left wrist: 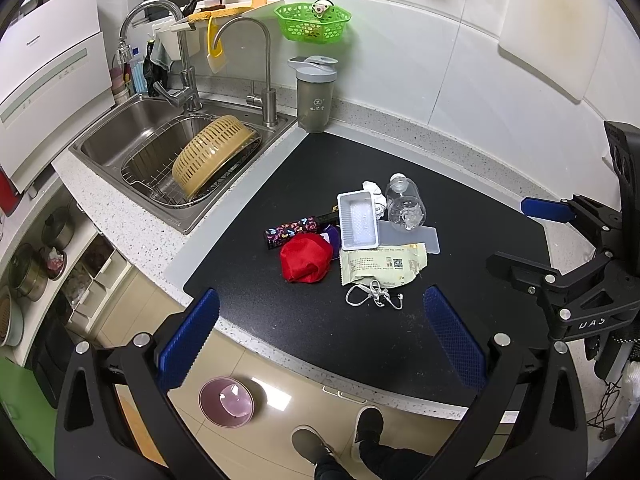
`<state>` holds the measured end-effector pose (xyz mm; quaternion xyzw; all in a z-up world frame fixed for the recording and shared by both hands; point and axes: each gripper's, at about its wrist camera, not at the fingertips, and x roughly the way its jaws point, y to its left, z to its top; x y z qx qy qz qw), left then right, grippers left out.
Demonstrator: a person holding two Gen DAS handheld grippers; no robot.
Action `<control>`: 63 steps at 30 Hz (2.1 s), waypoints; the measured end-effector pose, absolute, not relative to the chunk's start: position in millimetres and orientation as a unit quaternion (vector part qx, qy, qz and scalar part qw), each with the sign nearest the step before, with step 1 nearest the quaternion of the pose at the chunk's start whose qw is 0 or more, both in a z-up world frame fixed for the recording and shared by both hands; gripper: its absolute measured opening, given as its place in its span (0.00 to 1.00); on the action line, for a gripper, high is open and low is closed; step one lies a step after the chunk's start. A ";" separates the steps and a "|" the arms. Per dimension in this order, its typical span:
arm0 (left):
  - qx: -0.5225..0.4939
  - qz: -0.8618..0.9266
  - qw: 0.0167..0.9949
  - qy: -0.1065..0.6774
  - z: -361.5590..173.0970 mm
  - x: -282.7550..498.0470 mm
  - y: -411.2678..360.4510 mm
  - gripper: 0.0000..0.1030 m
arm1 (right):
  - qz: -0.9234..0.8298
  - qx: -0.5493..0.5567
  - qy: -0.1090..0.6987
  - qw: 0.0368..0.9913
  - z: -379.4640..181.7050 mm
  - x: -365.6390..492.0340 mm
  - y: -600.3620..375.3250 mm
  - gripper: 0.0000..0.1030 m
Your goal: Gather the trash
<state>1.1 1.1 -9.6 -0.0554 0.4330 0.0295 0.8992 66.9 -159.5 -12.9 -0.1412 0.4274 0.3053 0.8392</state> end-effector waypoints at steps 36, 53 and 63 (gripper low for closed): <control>-0.059 0.026 0.897 0.437 -11.5 7.1 -0.3 0.97 | 0.309 -0.135 0.434 0.836 -16.4 71.6 -157.8 0.95; -0.046 0.028 0.882 0.469 -45.6 47.8 14.0 0.97 | 0.293 -0.133 0.454 0.831 -32.8 97.1 -155.3 0.95; -0.081 0.020 0.860 0.504 -98.9 95.0 28.7 0.97 | 0.283 -0.134 0.478 0.821 -55.4 118.8 -157.5 0.95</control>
